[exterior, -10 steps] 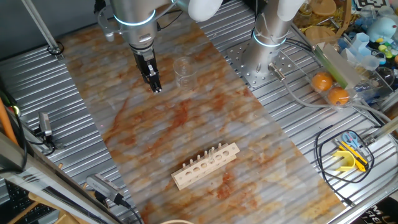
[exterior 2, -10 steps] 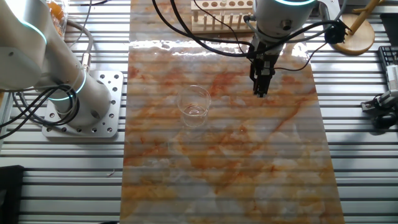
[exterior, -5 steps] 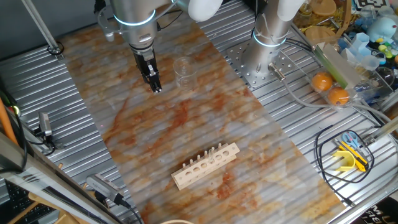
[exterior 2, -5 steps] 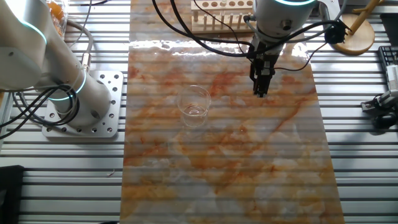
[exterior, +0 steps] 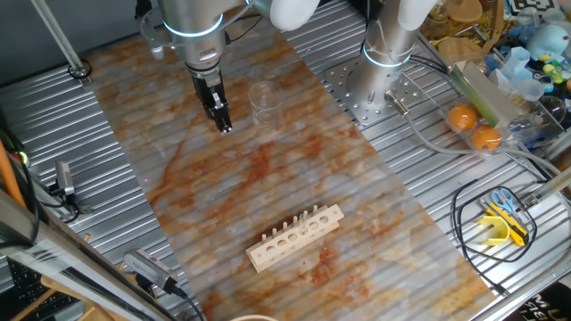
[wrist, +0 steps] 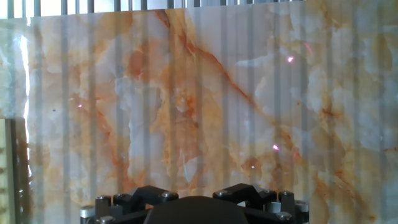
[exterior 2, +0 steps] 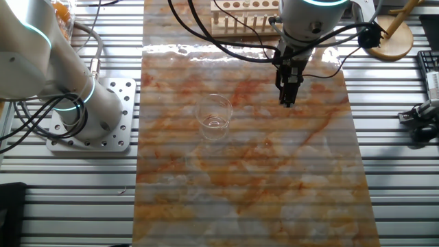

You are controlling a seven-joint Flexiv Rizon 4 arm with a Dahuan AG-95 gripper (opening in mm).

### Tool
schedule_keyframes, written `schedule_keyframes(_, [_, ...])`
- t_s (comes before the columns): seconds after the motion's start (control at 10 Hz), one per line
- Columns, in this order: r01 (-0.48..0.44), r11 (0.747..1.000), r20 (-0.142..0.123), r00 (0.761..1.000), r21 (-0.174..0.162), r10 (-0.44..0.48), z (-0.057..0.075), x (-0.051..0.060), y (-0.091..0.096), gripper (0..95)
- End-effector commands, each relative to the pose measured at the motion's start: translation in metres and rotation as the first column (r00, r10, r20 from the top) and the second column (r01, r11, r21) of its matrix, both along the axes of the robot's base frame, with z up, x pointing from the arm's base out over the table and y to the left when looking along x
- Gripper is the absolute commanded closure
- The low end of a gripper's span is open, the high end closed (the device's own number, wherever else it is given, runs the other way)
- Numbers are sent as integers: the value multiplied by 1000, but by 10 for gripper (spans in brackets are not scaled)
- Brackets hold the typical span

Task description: Pour out the test tube

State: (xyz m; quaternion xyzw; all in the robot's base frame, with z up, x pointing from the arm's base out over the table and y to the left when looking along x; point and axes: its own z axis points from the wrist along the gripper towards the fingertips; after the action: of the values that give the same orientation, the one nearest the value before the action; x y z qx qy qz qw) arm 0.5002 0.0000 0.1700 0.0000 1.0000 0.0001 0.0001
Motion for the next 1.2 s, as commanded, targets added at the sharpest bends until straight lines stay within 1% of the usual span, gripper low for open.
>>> schedule_keyframes(0.1, [0,1000,0,1000,0,0,0,0,0,0])
schedule_keyframes(0.2, [-110,993,-45,993,-45,108,0,0,0,950])
schedule_keyframes(0.6, [-111,992,-45,993,-56,109,-4,-1,1,950])
schedule_keyframes(1.0, [-130,990,-41,991,-52,128,-8,2,7,950])
schedule_keyframes(1.1, [-168,985,-40,985,-50,166,-11,3,12,950])
schedule_keyframes(1.2, [-178,983,-40,984,-49,176,-12,4,14,950])
